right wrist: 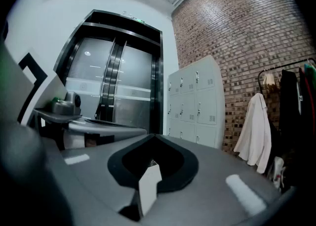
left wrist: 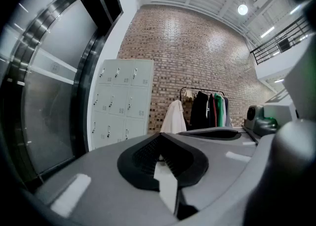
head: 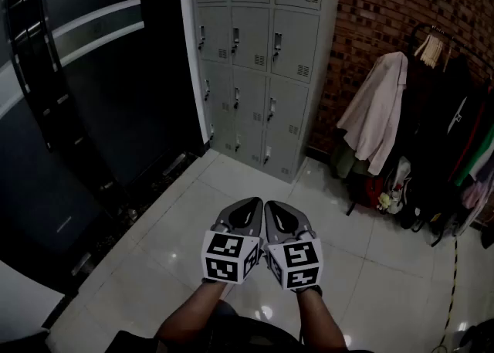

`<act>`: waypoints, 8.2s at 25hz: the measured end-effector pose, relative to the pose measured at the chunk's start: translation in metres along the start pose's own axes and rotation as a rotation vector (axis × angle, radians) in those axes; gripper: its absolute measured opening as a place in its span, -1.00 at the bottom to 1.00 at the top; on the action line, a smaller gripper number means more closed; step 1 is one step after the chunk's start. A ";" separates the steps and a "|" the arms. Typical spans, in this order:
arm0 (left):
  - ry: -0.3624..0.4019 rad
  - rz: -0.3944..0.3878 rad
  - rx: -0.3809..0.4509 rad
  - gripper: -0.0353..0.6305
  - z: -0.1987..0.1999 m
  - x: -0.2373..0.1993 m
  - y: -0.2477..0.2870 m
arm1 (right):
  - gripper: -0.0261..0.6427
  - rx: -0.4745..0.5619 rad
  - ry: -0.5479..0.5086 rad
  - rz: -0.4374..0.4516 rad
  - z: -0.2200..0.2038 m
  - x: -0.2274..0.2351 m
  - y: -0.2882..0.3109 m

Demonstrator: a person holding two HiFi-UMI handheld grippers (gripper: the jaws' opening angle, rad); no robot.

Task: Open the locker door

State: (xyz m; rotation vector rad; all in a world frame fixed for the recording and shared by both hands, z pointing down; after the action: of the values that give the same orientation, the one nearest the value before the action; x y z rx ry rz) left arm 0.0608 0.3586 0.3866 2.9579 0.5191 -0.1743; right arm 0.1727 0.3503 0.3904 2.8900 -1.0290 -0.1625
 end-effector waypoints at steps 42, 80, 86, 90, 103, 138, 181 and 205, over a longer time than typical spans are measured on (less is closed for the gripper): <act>-0.050 -0.125 0.000 -0.88 0.070 -0.293 0.274 | -0.92 -0.020 -0.015 -0.144 0.037 0.081 0.374; -0.024 -0.094 0.105 -0.88 0.182 -0.347 0.625 | -0.85 0.175 -0.087 -0.095 0.119 0.376 0.629; -0.028 -0.116 0.117 -0.88 0.185 -0.349 0.659 | -0.69 0.185 -0.081 -0.132 0.122 0.408 0.650; -0.029 -0.143 0.125 -0.88 0.196 -0.371 0.689 | -0.61 0.179 -0.067 -0.156 0.127 0.425 0.687; -0.053 -0.244 0.127 -0.88 0.223 -0.429 0.776 | -0.37 0.145 -0.013 -0.285 0.137 0.477 0.775; -0.048 -0.363 0.115 -0.88 0.230 -0.463 0.827 | -0.50 0.139 0.066 -0.396 0.135 0.491 0.806; -0.009 -0.345 0.113 -0.88 0.172 -0.281 0.640 | -0.58 0.182 0.021 -0.341 0.110 0.425 0.563; 0.002 -0.213 0.102 -0.88 0.167 -0.260 0.586 | -0.08 0.092 -0.130 -0.404 0.106 0.424 0.545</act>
State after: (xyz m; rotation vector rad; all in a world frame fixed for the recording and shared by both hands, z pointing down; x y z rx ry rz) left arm 0.0054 -0.2983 0.3223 2.9948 0.8497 -0.2255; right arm 0.1452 -0.3434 0.3077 3.1730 -0.4610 -0.3347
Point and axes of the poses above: the fingertips, and each gripper's own axes: y forward along the fingers, x to its right, z out of its top, the point moved 9 cm from there along -y, backward along the fingers, and after that the axes turned 2 degrees about -y, right-handed, at the moved point
